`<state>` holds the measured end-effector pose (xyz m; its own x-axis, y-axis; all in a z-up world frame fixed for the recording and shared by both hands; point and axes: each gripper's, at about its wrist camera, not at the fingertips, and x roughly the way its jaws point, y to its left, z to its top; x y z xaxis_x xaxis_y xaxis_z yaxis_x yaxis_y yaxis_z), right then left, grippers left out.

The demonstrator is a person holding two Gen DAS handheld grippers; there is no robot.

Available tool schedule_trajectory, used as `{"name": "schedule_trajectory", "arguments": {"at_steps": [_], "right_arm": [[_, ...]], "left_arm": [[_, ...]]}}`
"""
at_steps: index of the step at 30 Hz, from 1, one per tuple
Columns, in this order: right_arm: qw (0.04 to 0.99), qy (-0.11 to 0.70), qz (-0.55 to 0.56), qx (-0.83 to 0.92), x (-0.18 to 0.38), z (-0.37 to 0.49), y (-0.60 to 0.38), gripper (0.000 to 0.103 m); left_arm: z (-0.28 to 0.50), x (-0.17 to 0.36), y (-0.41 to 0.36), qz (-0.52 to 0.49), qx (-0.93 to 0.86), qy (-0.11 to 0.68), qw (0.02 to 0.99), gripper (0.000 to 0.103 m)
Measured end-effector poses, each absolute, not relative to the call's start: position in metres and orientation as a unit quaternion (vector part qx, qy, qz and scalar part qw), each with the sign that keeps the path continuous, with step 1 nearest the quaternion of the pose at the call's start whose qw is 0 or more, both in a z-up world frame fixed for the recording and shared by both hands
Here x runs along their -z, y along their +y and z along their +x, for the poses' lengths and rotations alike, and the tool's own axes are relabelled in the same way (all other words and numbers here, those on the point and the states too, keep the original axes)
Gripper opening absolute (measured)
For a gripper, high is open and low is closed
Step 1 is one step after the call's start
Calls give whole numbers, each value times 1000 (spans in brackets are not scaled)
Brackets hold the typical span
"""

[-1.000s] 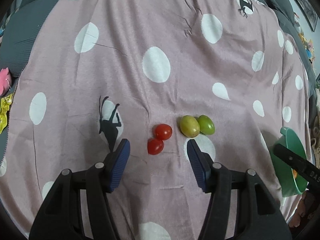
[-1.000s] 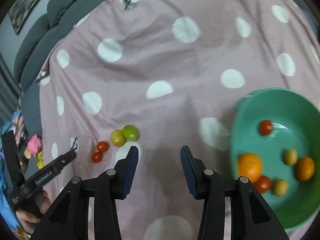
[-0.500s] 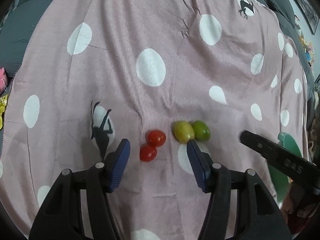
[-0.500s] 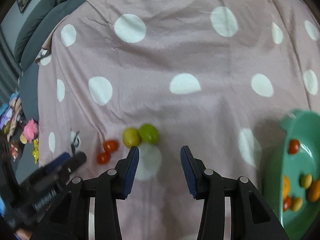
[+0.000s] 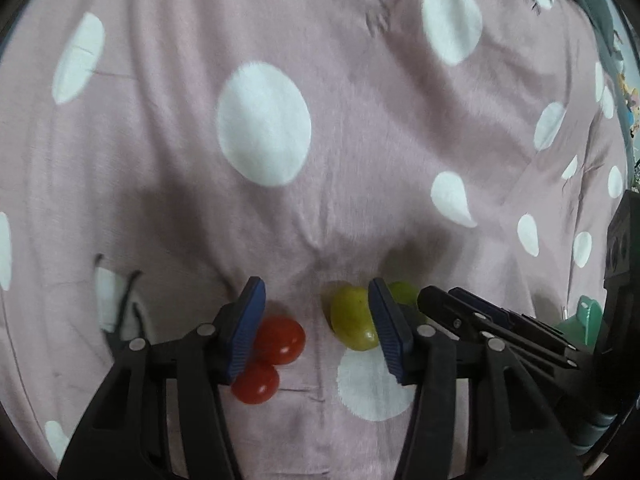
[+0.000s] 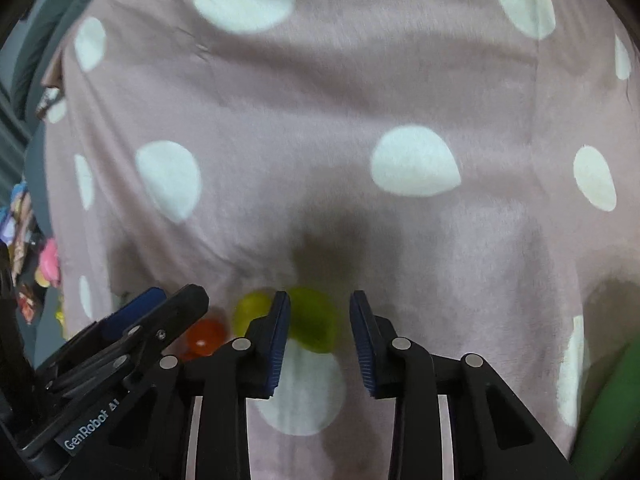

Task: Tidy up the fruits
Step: 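Grasp the green fruit with the right gripper while the left gripper grasps the yellow-green fruit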

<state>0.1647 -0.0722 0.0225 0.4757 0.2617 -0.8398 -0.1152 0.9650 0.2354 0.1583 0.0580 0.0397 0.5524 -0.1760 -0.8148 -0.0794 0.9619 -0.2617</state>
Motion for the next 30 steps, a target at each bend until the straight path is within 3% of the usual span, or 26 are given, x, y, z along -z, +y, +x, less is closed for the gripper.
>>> {"name": "schedule_trajectory", "arguments": {"at_steps": [9, 13, 19, 30], "right_arm": [[840, 514, 86, -148, -17, 162, -74, 34], [843, 510, 71, -157, -18, 156, -66, 34], [842, 514, 58, -151, -3, 156, -51, 34], [848, 514, 41, -126, -11, 158, -57, 33]], "left_arm": [[164, -31, 68, -193, 38, 485, 852, 51], [164, -26, 72, -216, 41, 495, 841, 41], [165, -24, 65, -233, 62, 500, 832, 39], [166, -21, 54, -224, 61, 498, 836, 47]]}}
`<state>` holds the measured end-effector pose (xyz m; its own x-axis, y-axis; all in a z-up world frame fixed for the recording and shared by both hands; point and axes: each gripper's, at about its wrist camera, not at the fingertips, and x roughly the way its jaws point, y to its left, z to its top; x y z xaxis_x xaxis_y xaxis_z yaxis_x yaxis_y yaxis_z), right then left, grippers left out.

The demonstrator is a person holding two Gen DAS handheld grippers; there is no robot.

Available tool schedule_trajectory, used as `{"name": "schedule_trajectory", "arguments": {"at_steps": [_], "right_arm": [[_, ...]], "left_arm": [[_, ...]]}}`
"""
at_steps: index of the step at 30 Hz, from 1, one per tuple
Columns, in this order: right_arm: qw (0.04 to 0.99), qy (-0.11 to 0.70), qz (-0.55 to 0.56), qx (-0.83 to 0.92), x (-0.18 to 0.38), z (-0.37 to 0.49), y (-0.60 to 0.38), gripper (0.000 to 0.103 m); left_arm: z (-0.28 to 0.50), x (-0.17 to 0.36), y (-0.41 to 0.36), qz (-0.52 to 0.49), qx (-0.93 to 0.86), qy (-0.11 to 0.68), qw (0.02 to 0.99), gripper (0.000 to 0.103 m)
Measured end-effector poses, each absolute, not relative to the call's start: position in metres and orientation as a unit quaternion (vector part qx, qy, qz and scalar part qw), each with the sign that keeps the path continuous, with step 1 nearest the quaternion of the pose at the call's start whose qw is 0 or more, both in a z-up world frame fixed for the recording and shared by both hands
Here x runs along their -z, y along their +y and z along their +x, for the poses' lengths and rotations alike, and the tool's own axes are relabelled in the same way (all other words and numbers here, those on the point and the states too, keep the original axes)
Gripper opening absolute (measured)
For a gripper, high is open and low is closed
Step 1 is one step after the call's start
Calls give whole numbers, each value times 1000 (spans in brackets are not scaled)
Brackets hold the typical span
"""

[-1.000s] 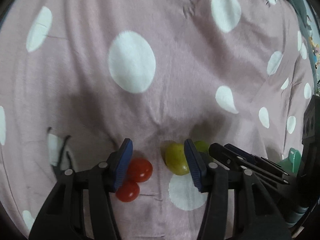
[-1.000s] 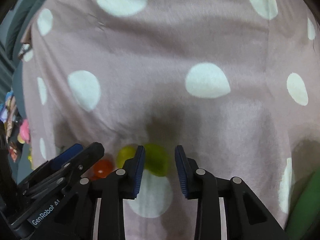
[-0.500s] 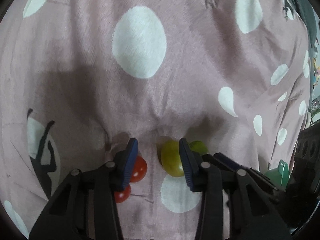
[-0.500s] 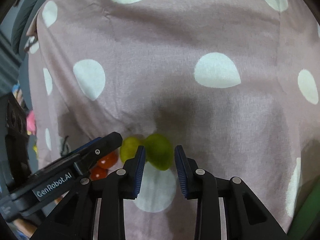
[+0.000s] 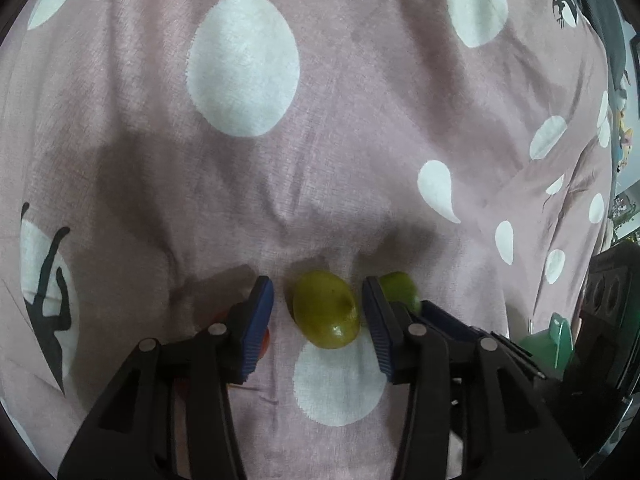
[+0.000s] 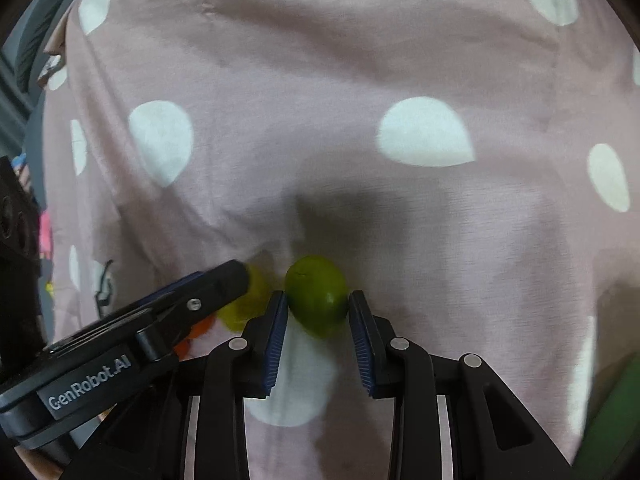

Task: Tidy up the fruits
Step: 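Grasp the green fruit with the right gripper while the left gripper grasps the yellow-green fruit, then carry both held fruits over the green bowl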

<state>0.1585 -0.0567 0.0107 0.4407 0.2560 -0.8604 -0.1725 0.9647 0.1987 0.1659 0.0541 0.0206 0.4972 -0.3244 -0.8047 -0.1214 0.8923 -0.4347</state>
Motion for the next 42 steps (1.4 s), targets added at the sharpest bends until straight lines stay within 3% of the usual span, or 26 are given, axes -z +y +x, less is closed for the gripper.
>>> {"name": "schedule_trajectory", "arguments": {"at_steps": [12, 15, 27, 42], "right_arm": [[849, 516, 78, -84, -13, 166, -79, 33], [852, 513, 66, -80, -13, 168, -73, 33], [853, 514, 67, -67, -3, 160, -96, 33], [901, 429, 64, -25, -56, 58, -137, 33]], "left_arm": [[160, -17, 16, -103, 46, 486, 867, 44], [161, -14, 12, -84, 36, 479, 873, 36], [154, -21, 9, -81, 39, 468, 879, 35], [74, -83, 6, -64, 55, 411, 908, 35]]}}
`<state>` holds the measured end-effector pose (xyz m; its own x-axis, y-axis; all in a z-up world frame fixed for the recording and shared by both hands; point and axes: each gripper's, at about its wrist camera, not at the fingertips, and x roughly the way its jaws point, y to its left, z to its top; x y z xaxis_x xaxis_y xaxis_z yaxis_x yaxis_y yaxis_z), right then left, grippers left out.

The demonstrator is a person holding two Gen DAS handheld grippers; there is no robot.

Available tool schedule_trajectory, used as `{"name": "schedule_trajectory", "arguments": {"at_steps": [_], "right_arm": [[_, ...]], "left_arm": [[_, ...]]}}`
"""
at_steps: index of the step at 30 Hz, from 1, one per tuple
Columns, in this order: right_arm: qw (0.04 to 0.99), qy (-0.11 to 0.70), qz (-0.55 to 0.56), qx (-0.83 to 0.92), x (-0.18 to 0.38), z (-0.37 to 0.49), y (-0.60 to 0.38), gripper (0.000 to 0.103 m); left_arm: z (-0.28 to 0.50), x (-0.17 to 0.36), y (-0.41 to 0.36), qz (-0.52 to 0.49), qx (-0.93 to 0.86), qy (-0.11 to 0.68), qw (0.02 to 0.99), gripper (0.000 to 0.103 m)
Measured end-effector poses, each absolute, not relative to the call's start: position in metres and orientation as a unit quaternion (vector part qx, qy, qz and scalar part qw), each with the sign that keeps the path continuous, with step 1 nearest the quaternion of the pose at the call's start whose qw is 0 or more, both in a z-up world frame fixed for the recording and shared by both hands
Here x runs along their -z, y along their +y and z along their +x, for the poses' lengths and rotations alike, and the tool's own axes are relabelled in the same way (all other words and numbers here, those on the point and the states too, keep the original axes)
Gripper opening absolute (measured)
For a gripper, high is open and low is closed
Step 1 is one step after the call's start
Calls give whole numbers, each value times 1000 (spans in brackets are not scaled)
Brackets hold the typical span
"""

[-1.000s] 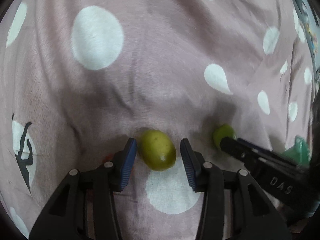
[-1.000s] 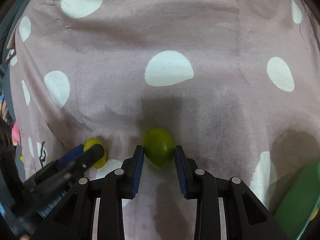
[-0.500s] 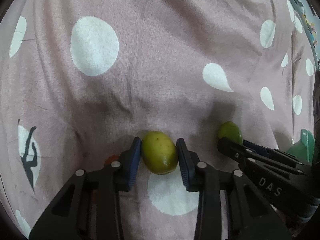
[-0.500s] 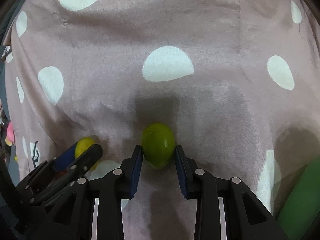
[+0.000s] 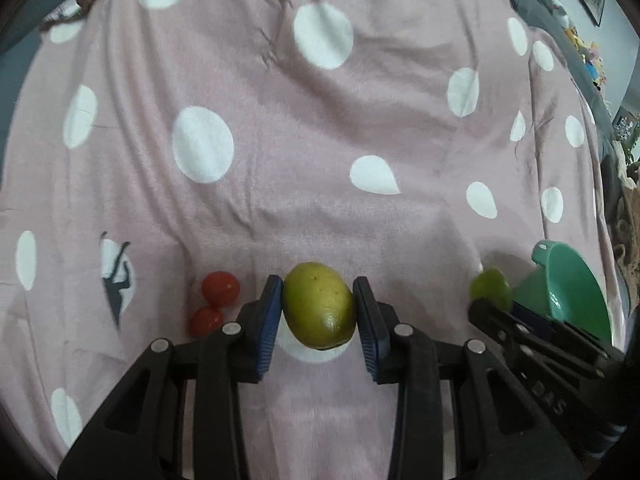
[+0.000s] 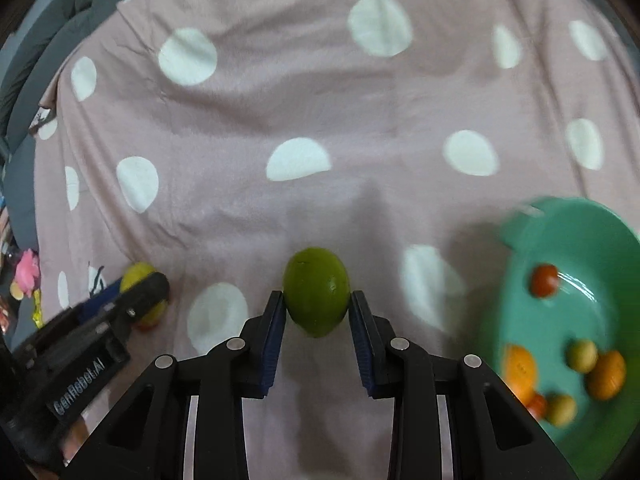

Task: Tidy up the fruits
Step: 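Carry both held fruits over the green bowl, then open both grippers to drop the fruits into the green bowl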

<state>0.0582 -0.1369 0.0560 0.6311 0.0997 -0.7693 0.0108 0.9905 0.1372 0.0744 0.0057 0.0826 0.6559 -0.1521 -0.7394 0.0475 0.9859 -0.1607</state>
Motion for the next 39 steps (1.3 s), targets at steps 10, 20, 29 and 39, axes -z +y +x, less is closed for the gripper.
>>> {"name": "schedule_trajectory", "arguments": {"at_steps": [10, 20, 29, 39], "right_arm": [[931, 351, 97, 3, -105, 18, -186, 33], [933, 323, 138, 73, -117, -6, -252, 33], [918, 329, 181, 126, -108, -15, -298, 33], [900, 353, 202, 158, -93, -14, -321, 33]], "left_arm": [[33, -115, -52, -59, 101, 365, 924, 35], [26, -125, -132, -32, 179, 349, 919, 36], [36, -106, -187, -4, 218, 366, 905, 36], [37, -90, -218, 23, 239, 378, 894, 36]]}}
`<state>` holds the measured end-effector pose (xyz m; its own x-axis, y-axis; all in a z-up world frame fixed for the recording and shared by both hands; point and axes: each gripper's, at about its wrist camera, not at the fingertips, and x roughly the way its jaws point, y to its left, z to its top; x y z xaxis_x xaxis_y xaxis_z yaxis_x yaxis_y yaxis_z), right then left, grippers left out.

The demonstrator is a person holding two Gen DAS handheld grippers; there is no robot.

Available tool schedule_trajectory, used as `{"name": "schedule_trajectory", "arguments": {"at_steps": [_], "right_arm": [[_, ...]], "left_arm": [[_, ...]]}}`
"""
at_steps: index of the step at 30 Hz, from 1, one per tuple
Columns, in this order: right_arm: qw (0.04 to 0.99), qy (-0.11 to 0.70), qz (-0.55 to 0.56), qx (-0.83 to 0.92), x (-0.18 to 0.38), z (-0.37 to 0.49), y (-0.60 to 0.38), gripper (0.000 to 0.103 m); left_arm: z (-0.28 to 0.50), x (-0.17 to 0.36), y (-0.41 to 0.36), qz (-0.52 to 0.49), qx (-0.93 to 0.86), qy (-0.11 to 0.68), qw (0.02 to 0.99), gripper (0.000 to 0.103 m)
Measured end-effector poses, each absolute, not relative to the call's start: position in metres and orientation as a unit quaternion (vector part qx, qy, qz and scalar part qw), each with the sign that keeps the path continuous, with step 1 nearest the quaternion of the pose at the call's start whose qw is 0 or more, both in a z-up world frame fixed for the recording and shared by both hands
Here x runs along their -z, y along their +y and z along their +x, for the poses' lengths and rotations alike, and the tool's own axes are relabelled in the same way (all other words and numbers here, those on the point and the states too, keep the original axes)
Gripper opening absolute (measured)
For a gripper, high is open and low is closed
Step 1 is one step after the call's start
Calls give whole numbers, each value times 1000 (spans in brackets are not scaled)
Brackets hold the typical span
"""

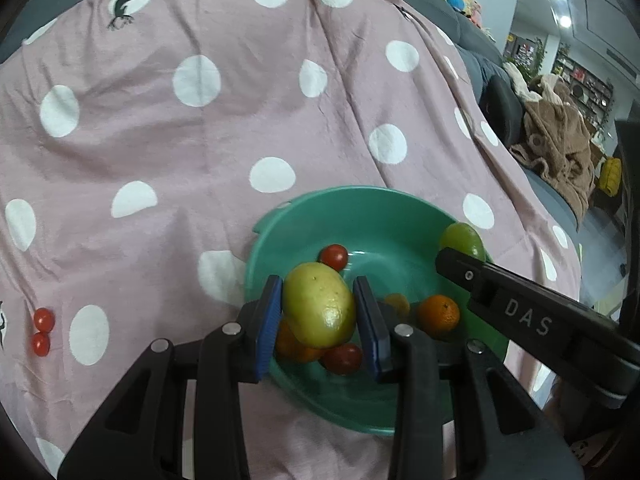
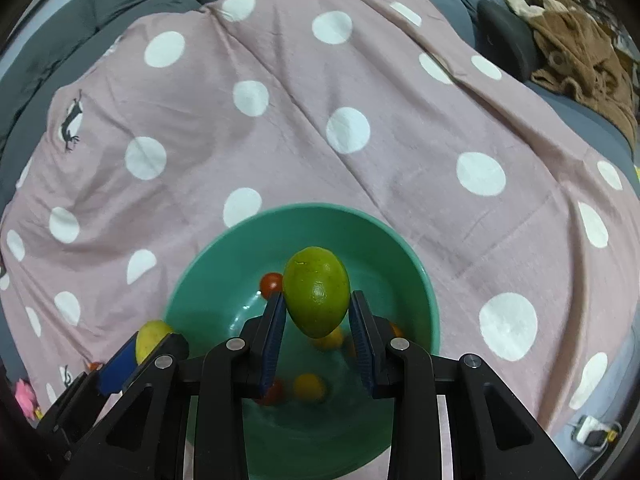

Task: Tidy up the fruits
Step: 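Open both grippers to drop the fruits into the green bowl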

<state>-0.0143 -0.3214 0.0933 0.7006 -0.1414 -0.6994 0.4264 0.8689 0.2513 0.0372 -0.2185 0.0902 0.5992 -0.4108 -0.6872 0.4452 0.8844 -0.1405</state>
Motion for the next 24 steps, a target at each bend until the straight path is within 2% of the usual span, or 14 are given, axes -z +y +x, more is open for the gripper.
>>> {"name": "schedule_trajectory", "arguments": {"at_steps": [24], "right_arm": [[891, 387, 173, 160, -77, 1, -317, 33]], "left_arm": [[40, -68, -232, 36, 241, 405, 881, 36]]}}
